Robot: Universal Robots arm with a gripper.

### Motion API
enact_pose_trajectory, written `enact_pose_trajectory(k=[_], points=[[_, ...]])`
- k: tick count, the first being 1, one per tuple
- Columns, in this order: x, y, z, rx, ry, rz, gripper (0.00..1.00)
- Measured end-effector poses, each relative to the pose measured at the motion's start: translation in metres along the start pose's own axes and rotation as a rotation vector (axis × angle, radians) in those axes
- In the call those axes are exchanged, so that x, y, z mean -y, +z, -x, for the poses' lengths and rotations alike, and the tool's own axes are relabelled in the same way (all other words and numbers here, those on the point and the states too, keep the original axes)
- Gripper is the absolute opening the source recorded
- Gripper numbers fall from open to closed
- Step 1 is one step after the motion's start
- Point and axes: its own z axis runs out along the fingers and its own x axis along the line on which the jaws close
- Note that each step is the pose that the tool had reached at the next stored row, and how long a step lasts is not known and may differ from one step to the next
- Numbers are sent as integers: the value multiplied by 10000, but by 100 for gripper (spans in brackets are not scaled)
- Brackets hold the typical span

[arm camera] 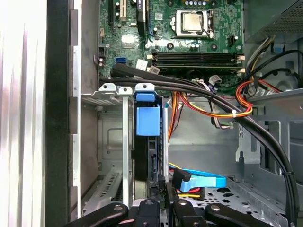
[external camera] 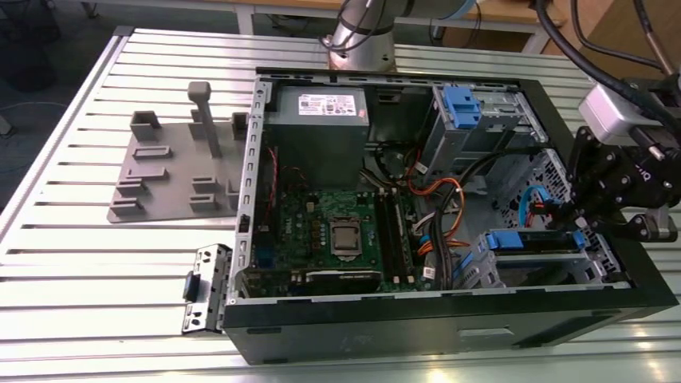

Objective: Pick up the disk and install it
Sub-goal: 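Insert the first disk wire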

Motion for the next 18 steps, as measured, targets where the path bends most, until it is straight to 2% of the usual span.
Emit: enact_pose_trajectory(k=[2,8,15,18], points=[[0,8,-18,52,-1,0,18],[1,21,-101,63,26,-2,18],[-23,35,-106,99,29,-2,18],[-24,40,-98,132,28,-2,18]])
